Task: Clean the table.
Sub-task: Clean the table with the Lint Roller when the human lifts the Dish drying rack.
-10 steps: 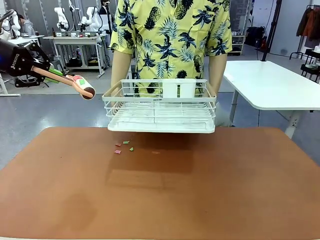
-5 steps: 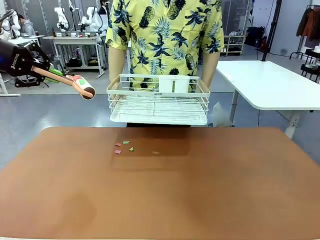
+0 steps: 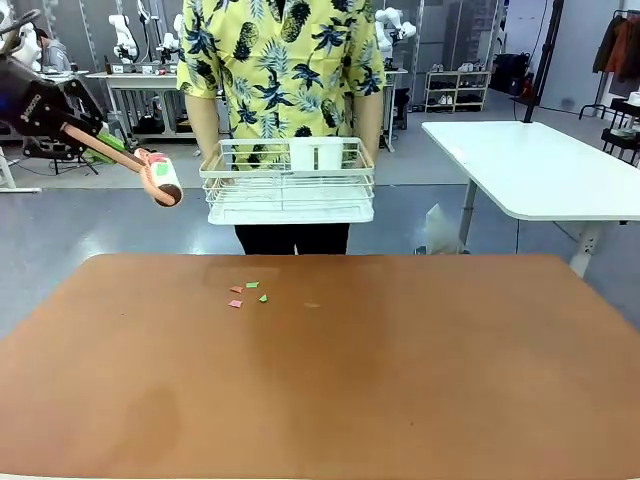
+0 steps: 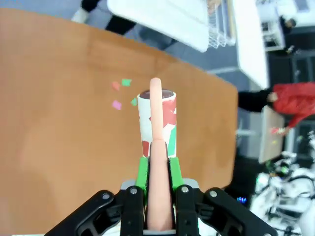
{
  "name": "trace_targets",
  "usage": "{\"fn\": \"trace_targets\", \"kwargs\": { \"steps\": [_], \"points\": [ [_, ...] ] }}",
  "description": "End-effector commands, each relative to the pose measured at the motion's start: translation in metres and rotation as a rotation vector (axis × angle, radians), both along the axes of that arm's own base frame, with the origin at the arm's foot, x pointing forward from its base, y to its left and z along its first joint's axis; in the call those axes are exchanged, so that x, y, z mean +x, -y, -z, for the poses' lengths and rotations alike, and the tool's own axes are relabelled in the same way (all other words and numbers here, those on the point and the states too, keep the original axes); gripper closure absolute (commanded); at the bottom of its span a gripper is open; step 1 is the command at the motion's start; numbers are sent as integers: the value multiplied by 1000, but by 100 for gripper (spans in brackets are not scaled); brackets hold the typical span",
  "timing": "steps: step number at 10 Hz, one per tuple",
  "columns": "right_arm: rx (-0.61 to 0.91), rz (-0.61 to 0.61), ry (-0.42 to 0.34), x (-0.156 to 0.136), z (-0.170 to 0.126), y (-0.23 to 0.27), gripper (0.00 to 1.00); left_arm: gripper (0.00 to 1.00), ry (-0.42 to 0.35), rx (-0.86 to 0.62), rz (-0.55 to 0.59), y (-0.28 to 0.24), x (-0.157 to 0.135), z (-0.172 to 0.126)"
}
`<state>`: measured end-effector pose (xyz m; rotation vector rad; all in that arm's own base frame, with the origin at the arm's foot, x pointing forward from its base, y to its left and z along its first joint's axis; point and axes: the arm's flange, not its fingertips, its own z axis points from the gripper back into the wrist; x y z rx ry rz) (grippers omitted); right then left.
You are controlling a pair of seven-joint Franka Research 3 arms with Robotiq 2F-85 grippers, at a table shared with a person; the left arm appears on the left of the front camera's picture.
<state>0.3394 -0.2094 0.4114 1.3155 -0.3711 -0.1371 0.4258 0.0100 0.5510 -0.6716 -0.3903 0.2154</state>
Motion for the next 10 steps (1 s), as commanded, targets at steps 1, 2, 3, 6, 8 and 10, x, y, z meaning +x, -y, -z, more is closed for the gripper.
{"fn": "trace_targets", "kwargs": {
  "steps": [1, 2, 3, 6, 8, 10],
  "points": [
    [12, 1, 3, -1, -4, -2, 0, 79, -47, 138, 231, -14, 61, 7],
    [12, 1, 3, -1, -4, -2, 0, 79, -103, 162, 330, -17, 87, 37],
    [12, 1, 3, -1, -4, -2, 0, 79, -140, 75, 352, -19, 103, 59],
    [12, 1, 3, -1, -4, -2, 0, 79, -130, -36, 326, -23, 125, 128],
    [12, 1, 3, -1, -4, -2, 0, 79, -148, -28, 280, -29, 129, 154],
    [12, 1, 3, -1, -4, -2, 0, 79, -172, -23, 304, -27, 127, 157]
  ]
}}
